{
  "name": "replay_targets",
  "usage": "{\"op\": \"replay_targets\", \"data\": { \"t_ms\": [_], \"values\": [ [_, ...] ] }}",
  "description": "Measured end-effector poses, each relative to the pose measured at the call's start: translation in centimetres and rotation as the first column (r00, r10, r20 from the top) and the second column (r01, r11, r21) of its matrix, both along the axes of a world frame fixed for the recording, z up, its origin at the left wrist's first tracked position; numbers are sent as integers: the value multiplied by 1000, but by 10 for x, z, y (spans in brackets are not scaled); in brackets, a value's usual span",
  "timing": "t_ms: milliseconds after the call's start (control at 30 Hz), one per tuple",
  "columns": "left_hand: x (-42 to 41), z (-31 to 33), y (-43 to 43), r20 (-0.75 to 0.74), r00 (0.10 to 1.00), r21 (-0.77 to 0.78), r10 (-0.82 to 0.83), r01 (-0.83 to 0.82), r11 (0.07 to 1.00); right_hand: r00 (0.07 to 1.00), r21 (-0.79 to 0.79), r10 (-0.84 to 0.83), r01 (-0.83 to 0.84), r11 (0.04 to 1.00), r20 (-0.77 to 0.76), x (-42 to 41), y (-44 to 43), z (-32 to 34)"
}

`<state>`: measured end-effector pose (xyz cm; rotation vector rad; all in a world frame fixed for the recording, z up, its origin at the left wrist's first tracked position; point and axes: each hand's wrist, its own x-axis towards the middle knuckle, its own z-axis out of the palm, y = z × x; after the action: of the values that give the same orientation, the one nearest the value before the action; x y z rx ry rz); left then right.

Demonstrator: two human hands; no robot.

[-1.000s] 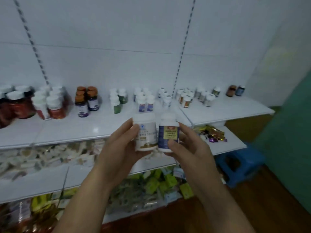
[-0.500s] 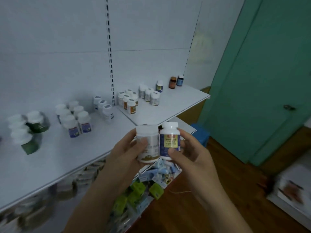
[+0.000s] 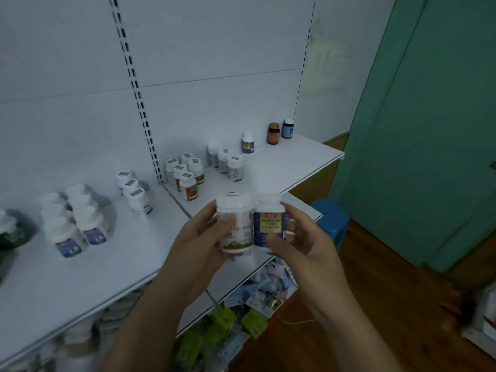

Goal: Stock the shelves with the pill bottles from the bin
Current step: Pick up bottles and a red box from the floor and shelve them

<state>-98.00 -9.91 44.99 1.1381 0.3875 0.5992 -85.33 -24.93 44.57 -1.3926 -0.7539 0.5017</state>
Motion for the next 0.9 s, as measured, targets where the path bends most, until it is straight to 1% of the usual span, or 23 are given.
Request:
{"op": "replay_targets", "data": {
  "t_ms": [300,467,533,633,733,900],
  "values": [
    [116,1,-13,-41,992,-1,119,-119,993,994,-7,111,-111,994,-21,143,7,-11],
    [155,-7,-6,-67,974,3,215,-215,977,992,-33,121,-122,992,-37,199,30,-22],
    [165,-12,5,-78,965,7,252,-252,968,990,-41,138,-138,990,-19,216,47,-25],
    [180,-19,27,-94,951,48,295,-291,955,985,-53,175,-175,983,-1,239,78,-29],
    [197,-25,53,-115,935,126,337,-322,938,978,-84,205,-203,976,28,262,115,-38],
    [225,-21,103,-107,906,228,410,-379,897,964,-170,216,-190,967,154,310,183,-56]
  ]
}}
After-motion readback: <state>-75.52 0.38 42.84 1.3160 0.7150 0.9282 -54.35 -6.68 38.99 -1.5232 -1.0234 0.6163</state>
